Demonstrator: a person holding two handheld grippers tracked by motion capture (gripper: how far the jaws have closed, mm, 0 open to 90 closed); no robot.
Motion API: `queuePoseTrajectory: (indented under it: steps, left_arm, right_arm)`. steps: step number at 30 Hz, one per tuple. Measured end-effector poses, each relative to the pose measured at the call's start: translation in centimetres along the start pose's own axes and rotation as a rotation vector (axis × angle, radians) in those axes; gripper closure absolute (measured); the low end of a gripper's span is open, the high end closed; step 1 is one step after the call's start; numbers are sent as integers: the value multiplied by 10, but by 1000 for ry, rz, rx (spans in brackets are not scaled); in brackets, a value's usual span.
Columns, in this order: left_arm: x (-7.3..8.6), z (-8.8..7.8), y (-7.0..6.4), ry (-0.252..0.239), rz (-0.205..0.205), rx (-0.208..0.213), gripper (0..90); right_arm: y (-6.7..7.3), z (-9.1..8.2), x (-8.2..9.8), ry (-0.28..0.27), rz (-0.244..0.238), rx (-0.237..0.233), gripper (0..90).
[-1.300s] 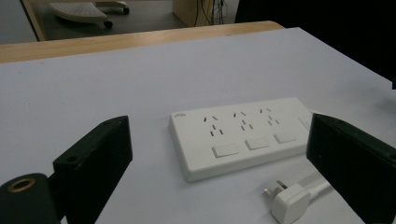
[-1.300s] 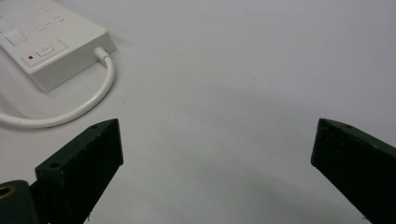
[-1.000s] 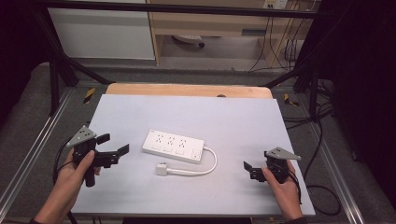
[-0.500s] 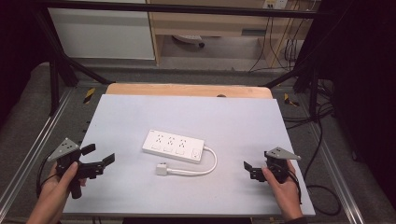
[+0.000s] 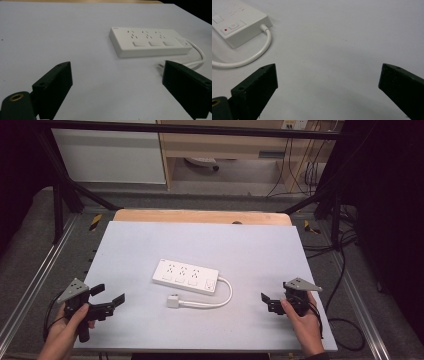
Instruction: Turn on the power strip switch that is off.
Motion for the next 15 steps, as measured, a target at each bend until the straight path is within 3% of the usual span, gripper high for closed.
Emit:
queuePoseTrajectory:
  steps: [5, 8, 10, 12, 15]
  left_arm:
    - [16, 16, -11, 52, 23, 16, 93]
    - [27, 28, -19, 114, 56, 34, 97]
    - [33, 34, -23, 147, 69, 22, 99]
    - [32, 37, -25, 150, 109, -9, 104]
    - [29, 42, -29, 141, 92, -12, 111]
  right_arm:
    - [0, 0, 1, 4, 3, -1, 27]
    - [0, 1, 1, 11, 1, 1, 26]
    - [-1, 2, 2, 18, 3, 6, 26]
    - [-3, 4, 3, 33, 4, 17, 26]
    - [-6, 11, 7, 84, 5, 60, 26]
Point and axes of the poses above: each handheld gripper's, and its own axes: z roughly forward along the jaws, x roughly out of its underside, y roughly to its left, the point moved 4 cm from there along z, roughly forward along the jaws, and after that the axes turned 2 degrees about -x, right-handed, at the moved point
